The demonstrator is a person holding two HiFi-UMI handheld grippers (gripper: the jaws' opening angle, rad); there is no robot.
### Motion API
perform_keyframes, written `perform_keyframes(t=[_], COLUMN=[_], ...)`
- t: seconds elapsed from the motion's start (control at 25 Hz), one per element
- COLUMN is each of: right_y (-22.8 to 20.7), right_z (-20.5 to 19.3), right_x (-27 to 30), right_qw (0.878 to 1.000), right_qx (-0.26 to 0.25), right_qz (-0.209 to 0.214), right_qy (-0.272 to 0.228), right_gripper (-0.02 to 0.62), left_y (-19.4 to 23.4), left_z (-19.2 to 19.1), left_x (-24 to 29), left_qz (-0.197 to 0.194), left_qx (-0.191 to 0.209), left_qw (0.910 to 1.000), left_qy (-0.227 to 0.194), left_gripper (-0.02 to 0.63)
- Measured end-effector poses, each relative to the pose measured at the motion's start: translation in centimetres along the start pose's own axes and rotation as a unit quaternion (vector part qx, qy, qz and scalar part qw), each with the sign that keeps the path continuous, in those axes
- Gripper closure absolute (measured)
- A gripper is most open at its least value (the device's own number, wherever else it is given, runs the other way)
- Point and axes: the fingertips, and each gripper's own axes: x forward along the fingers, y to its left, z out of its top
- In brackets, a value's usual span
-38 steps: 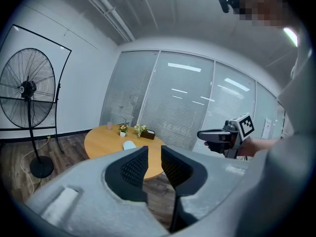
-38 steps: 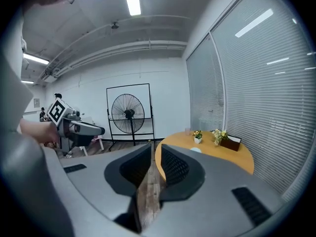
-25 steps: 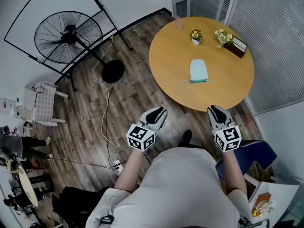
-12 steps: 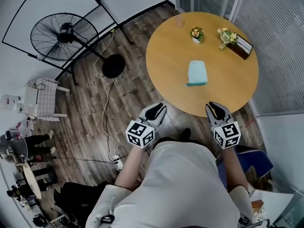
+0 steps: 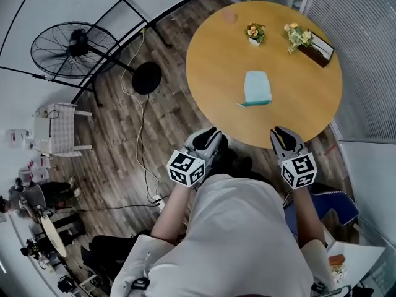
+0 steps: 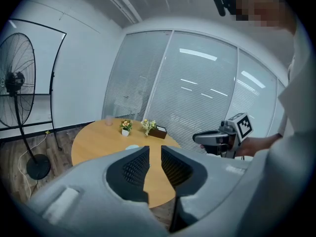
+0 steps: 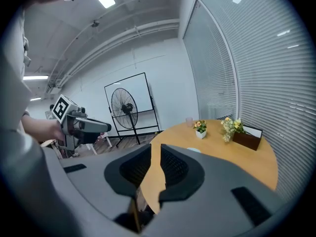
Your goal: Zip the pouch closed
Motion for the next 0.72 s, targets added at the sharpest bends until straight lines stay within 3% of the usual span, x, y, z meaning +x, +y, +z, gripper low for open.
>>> perform_keyframes(t=[0.4, 0.72], right_y=[-1.4, -3.2], right_z=[-0.3, -2.9], right_x=[4.6, 10.5], right_qw=[0.999, 0.996], right_qx=[0.021, 0.028], right_qz=[-0.030, -0.065], right_qy=[0.025, 0.060], right_gripper=[0.535, 0.537], left_y=[4.3, 8.7], left_z=[-0.2, -2.3], left_x=[5.3, 11.1], left_qz=[-0.057, -0.125], left_qx=[0.042, 0.079], left_qw=[0.9962, 0.9839], left_qy=[0.052, 0.101], left_gripper=[0.525, 0.525])
